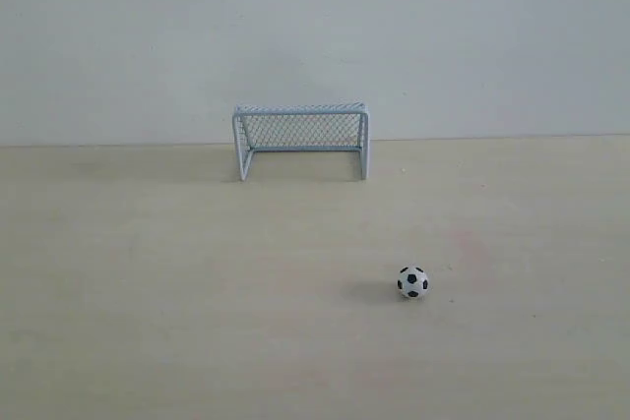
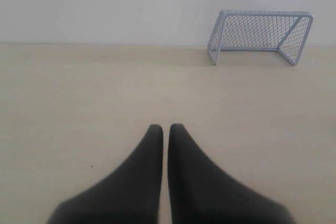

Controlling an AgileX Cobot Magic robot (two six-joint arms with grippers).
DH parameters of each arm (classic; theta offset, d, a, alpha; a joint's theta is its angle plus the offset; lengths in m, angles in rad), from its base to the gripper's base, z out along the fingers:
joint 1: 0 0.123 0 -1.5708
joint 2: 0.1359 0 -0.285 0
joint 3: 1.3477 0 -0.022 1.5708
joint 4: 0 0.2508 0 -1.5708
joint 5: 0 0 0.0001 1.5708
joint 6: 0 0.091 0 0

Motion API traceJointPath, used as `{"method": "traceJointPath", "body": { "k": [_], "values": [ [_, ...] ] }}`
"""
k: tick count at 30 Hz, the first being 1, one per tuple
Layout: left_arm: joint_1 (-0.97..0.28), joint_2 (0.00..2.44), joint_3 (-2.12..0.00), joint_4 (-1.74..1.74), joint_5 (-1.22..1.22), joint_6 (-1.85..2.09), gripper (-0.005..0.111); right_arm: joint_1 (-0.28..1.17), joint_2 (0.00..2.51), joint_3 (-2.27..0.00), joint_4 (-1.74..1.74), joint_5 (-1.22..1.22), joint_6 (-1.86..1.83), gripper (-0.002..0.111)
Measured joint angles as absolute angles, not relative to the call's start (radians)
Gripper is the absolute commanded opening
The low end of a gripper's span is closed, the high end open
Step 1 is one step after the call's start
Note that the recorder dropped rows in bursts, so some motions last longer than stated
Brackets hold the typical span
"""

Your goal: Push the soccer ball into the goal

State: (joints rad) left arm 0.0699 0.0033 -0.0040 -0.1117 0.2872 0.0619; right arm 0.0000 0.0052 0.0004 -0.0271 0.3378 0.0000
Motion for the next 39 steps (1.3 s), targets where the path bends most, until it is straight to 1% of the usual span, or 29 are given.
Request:
{"method": "traceJointPath", "body": {
  "k": [20,22,30,32,36,39],
  "values": [
    [0.070,0.003,-0.004,-0.112,0.287,0.062,0.004,0.000,0.005,0.000,-0.027,0.321,0.000,0.000],
    [0.070,0.003,-0.004,-0.112,0.287,0.062,0.004,0.000,0.005,0.000,-0.027,0.279,0.000,0.000],
    [0.070,0.003,-0.004,-0.112,0.287,0.062,0.004,0.000,0.005,0.000,-0.027,-0.150,-0.018,0.000],
    [0.070,0.003,-0.004,-0.112,0.287,0.062,0.004,0.000,0.005,0.000,-0.027,-0.183,-0.026,0.000],
    [0.070,0.003,-0.004,-0.112,0.287,0.062,0.004,0.000,0.004,-0.039,-0.027,-0.119,-0.034,0.000],
    [0.070,0.003,-0.004,-0.112,0.287,0.062,0.004,0.000,0.021,-0.130,-0.027,-0.031,-0.049,0.000]
  ]
}}
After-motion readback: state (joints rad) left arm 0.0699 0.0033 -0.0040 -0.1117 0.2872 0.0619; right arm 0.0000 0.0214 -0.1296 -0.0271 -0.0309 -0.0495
